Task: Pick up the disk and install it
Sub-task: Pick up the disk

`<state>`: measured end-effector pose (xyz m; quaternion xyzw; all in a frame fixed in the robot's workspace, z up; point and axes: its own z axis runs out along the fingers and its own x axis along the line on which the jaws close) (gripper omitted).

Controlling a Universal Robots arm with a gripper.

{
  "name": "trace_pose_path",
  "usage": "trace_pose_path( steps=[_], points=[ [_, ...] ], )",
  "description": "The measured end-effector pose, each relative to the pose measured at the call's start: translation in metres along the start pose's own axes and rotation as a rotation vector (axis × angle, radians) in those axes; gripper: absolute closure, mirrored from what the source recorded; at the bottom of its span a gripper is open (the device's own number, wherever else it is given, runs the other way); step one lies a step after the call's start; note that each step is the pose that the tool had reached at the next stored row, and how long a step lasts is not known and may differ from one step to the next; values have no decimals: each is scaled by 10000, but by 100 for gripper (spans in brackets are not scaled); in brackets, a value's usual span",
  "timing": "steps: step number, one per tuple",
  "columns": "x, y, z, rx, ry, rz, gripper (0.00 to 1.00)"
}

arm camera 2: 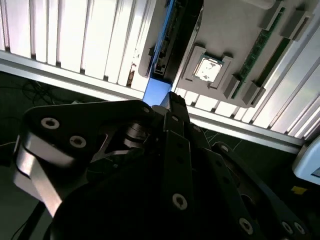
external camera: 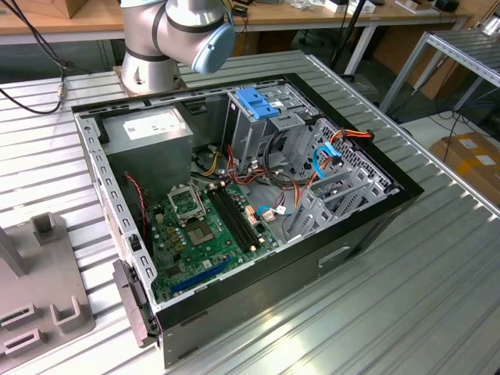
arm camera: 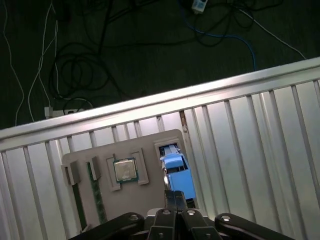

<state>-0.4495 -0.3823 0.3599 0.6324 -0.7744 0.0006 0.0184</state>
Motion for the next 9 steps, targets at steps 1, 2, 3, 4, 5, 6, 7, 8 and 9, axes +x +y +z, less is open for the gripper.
trace_pose_path(
  steps=[1,2,3,4,5,6,7,8,9],
  points=[
    [-1,0,3,10,8,-333,89],
    [-2,0,4,18,14,-635,89],
    [-2,0,4,18,15,-640,89],
    [-2,0,4,19,14,-639,89],
    [-2,0,4,19,14,-640,89],
    [-3,0,4,19,14,-641,89],
    [-14,3,4,19,14,-640,89],
    [-22,4,4,19,14,-642,89],
    [-24,5,5,20,13,-642,89]
  ],
)
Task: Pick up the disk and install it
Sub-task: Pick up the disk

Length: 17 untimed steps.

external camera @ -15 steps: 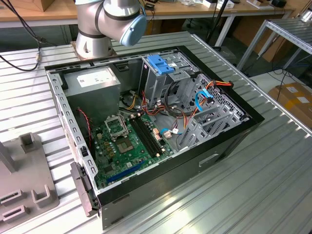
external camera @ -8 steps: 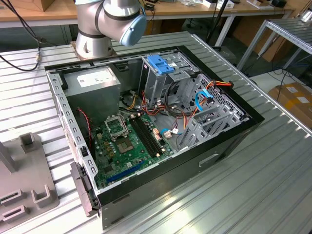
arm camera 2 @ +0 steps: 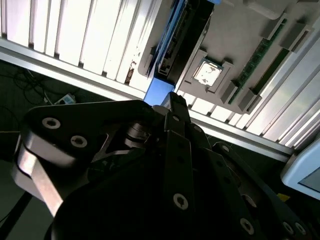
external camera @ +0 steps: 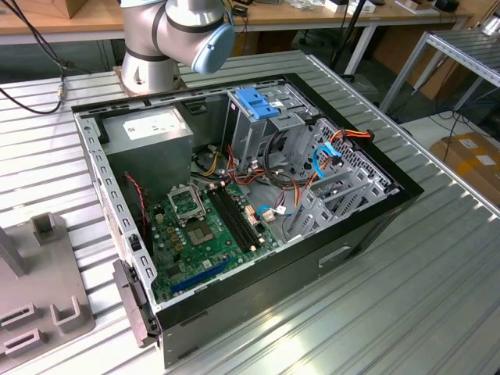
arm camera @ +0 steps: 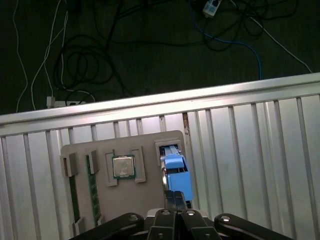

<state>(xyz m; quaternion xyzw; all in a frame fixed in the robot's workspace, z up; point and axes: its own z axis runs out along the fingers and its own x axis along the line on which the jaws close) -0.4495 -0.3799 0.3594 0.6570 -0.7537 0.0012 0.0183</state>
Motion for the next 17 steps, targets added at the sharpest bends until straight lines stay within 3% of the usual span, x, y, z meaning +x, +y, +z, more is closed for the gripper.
trace_pose_path(
  steps=[17],
  points=[
    [-33,5,-2,-1,1,0,89]
  ],
)
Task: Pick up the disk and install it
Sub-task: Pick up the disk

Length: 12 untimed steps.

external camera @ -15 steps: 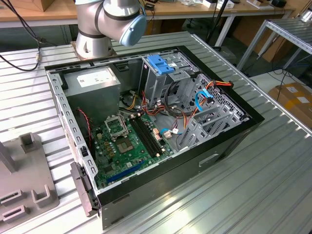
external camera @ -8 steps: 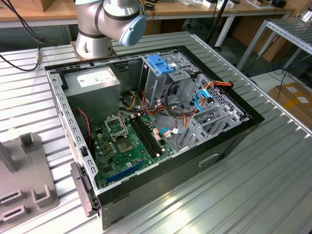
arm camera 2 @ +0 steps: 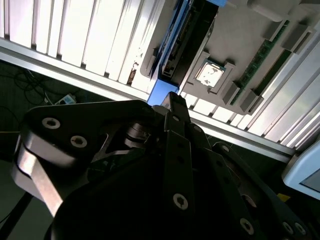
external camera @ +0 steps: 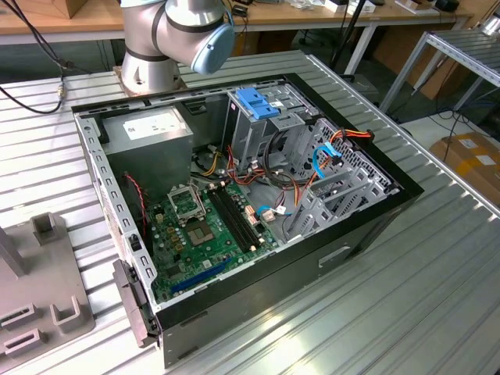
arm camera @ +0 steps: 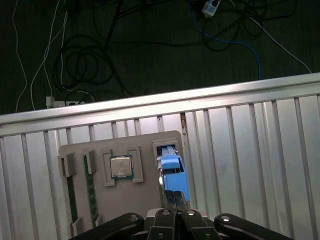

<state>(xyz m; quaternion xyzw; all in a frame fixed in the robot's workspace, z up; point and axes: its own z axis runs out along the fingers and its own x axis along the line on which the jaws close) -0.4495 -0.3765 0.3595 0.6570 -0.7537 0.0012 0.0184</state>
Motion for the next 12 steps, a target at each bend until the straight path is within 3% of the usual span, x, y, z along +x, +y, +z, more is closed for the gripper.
trace_pose_path(
  steps=[5,6,7,8,9,12],
  points=[
    [-2,0,0,0,0,0,89],
    [-2,0,0,0,0,0,76],
    [-2,0,0,0,0,0,76],
    [-3,0,0,0,0,0,64],
    [-3,1,0,0,0,0,58],
    [-4,1,0,0,0,0,52]
  ],
)
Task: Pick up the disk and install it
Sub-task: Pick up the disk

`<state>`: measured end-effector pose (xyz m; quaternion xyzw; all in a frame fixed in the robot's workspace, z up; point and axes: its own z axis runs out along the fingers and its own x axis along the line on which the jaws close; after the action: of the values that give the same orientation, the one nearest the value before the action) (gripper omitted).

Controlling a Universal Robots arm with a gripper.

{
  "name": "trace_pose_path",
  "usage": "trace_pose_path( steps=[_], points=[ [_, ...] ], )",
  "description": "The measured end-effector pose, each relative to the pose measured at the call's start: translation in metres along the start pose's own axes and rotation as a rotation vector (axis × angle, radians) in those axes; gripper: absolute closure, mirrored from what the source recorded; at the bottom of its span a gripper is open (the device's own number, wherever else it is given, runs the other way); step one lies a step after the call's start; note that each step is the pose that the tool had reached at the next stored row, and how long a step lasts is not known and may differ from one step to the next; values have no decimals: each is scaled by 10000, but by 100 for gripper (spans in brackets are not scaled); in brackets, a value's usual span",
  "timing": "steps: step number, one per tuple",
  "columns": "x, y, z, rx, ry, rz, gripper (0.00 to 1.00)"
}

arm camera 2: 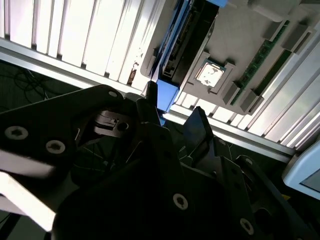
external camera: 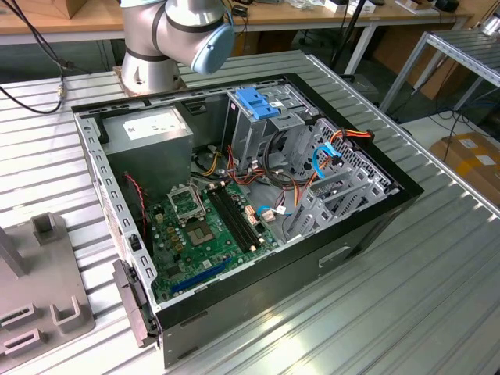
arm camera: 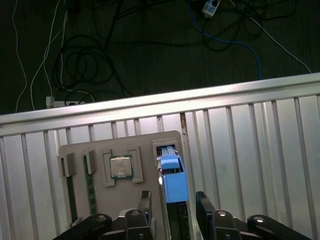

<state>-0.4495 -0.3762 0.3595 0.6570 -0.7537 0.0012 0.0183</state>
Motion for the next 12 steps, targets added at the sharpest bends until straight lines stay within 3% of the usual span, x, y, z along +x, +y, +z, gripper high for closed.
trace_pose_path(
  steps=[4,12],
  points=[
    [-1,0,19,0,0,-25,52],
    [3,-3,105,6,-43,-489,52]
  ],
)
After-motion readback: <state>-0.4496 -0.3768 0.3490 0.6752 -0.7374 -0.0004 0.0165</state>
